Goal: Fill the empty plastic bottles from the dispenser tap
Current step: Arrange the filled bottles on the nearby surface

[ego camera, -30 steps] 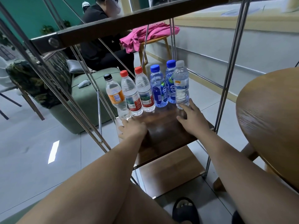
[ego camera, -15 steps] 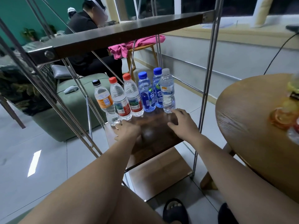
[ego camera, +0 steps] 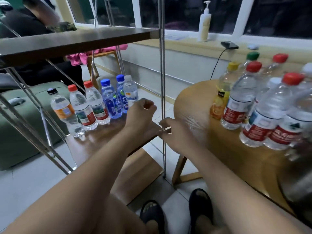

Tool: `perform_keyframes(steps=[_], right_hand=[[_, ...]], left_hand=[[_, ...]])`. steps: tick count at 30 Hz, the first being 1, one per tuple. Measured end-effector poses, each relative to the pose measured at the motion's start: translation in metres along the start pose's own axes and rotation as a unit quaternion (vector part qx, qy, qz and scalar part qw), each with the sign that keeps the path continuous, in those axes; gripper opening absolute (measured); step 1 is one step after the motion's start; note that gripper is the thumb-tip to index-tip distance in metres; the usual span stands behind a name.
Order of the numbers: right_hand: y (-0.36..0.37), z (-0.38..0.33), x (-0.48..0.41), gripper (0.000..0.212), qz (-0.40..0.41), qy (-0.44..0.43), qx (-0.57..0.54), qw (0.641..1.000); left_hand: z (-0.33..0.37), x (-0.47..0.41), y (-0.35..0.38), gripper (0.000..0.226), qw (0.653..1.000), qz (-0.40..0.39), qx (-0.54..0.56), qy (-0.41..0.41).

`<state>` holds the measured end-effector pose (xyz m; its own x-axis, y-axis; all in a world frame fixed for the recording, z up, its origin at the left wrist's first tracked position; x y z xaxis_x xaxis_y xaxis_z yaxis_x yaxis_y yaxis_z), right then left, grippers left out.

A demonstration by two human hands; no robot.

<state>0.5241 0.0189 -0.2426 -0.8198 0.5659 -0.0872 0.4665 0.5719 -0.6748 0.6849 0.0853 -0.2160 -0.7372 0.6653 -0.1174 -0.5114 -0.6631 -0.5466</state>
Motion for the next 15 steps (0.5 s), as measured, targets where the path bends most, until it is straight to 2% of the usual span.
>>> perform_keyframes(steps=[3,5,7,12,15], right_hand=[[-0.039,0.009,0.034,0.022,0.073,0.011,-0.049,0.996],[-0.061,0.014,0.056,0.013,0.125,0.025,-0.085,0.988],[-0.079,0.02,0.079,0.011,0.211,0.024,-0.084,0.974],[-0.101,0.034,0.127,0.023,0.44,0.016,-0.06,0.896],[-0.106,0.038,0.143,0.042,0.512,0.031,-0.047,0.857]], left_hand=[[0.034,0.002,0.03,0.005,0.998,-0.026,0.018,0.051],[0.059,0.01,0.047,0.011,0.995,-0.064,0.025,0.078],[0.08,0.016,0.065,0.022,0.988,-0.105,0.052,0.104],[0.122,0.032,0.113,0.037,0.973,-0.156,0.028,0.169],[0.137,0.043,0.137,0.05,0.965,-0.183,0.03,0.183]])
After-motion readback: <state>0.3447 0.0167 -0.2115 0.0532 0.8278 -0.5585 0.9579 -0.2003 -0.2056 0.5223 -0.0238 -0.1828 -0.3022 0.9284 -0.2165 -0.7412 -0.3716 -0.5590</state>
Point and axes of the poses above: each hand's wrist, its own x-axis away from the middle knuckle, its own y-axis out of the palm, z = x × y, the point moved 3 cm from there along -x, towards the middle knuckle, and after that the axes turned 5 degrees about -z, right-handed, at the moved point
